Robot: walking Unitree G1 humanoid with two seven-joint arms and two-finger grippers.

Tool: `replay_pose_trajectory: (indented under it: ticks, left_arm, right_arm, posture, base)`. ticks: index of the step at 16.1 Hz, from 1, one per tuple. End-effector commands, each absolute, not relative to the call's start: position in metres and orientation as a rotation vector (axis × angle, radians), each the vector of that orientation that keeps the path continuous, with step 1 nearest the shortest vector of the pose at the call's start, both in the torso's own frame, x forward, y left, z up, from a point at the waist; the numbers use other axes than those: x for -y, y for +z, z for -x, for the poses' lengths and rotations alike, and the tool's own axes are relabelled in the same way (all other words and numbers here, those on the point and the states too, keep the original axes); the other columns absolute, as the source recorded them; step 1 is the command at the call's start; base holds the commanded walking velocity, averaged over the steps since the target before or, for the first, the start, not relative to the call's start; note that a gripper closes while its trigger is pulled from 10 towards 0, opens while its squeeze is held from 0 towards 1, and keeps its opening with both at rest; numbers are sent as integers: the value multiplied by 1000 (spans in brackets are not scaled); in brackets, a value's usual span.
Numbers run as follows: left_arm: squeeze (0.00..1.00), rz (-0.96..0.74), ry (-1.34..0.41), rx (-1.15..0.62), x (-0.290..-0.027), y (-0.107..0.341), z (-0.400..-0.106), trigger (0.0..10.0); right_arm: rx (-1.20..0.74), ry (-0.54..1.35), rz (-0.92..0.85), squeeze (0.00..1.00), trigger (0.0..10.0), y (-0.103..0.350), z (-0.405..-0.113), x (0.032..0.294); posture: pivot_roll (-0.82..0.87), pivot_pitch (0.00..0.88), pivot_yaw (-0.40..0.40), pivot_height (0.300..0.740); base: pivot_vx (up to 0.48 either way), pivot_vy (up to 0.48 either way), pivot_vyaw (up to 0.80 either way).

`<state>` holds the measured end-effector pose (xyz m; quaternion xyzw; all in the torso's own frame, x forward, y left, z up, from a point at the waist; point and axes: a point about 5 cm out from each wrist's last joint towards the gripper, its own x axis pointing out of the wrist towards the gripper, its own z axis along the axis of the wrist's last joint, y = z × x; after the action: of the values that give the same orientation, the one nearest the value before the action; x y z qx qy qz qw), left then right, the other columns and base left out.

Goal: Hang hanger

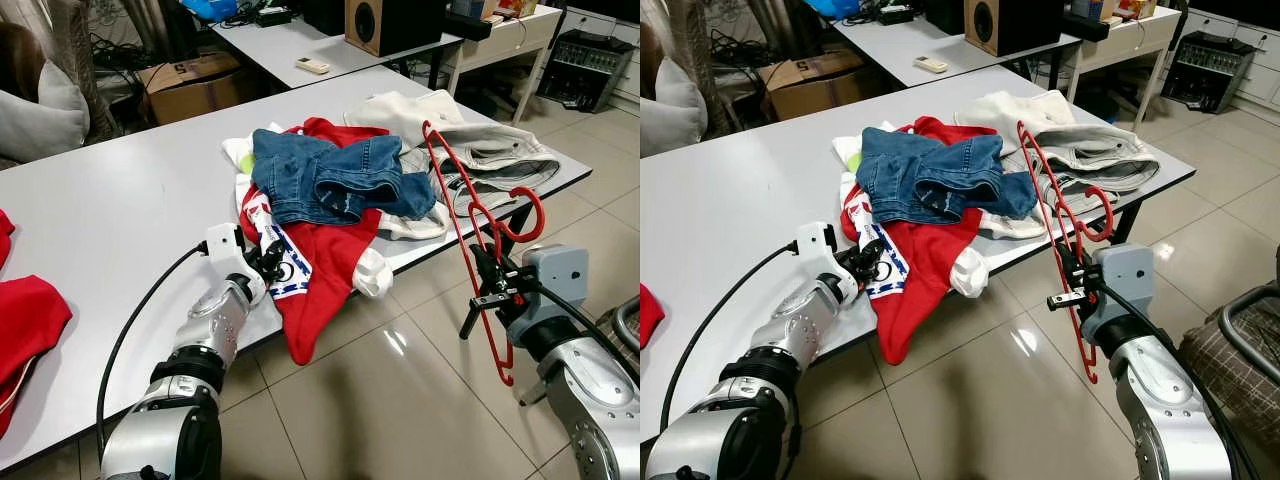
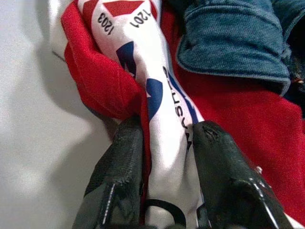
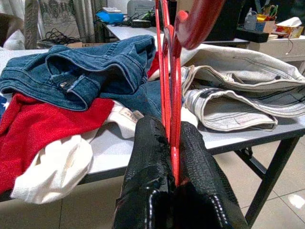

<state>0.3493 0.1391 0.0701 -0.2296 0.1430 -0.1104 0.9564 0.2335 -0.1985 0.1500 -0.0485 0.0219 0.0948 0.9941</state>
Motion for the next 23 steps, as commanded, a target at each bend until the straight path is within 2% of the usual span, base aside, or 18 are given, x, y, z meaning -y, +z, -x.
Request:
replay_pose_trajectory:
  ticks: [1, 4, 12, 14, 15, 16, 17, 19, 20, 21, 22, 23]
  left_arm:
    - [0, 476, -236, -260, -139, 76, -352, 0]
    - [0, 505, -216, -207, -142, 89, -357, 0]
    - [0, 517, -135, 139, -174, 170, -379, 0]
    - [0, 425, -169, 124, -174, 172, -379, 0]
    - [0, 285, -204, 59, -172, 163, -377, 0]
    - [0, 152, -231, 12, -172, 154, -373, 3804]
    - [0, 38, -280, -19, -172, 147, -367, 10000]
    - [0, -63, -508, -30, -166, 141, -348, 10000]
    - [1000, -71, -529, -32, -166, 140, -346, 10000]
    - [1000, -175, -692, -49, -165, 140, -332, 10000]
    - [1000, -214, -751, -58, -164, 140, -326, 10000]
    - [1000, -278, -899, -125, -165, 138, -311, 10000]
  right_arm:
    - [-32, 183, 115, 0, 10000, 152, -232, 200]
    - [-29, 173, 117, 0, 10000, 153, -231, 201]
    - [-6, 141, 117, 0, 10000, 157, -230, 209]
    - [-7, 139, 117, 0, 10000, 156, -229, 209]
    - [-9, 139, 117, 0, 10000, 155, -229, 208]
    - [-13, 142, 118, 0, 10000, 154, -228, 207]
    - [-23, 149, 127, 0, 10000, 153, -226, 207]
    - [-56, 185, 157, 0, 10000, 150, -221, 208]
    - [-58, 189, 161, 0, 10000, 150, -221, 209]
    - [-71, 209, 167, 0, 10000, 149, -220, 211]
    - [-75, 217, 169, 0, 10000, 149, -220, 212]
    - [-89, 256, 184, 0, 10000, 149, -219, 213]
  posture:
    - [-255, 0, 113, 740]
    - [-261, 0, 119, 740]
    - [-262, 0, 133, 740]
    - [-255, 0, 141, 740]
    - [-256, 0, 144, 740]
    - [-258, 0, 151, 740]
    - [-258, 0, 151, 740]
    - [-253, 0, 151, 740]
    - [-253, 0, 151, 740]
    - [-240, 0, 143, 740]
    - [-240, 0, 143, 740]
    - [-232, 0, 136, 740]
  base:
    - [0, 0, 0]
    - [0, 0, 0]
    - [0, 0, 0]
    - [0, 0, 0]
    - [0, 0, 0]
    - [0, 0, 0]
    - [0, 0, 0]
    - [0, 0, 0]
    - [0, 0, 0]
    - [0, 0, 0]
    - [0, 0, 0]
    - [0, 0, 0]
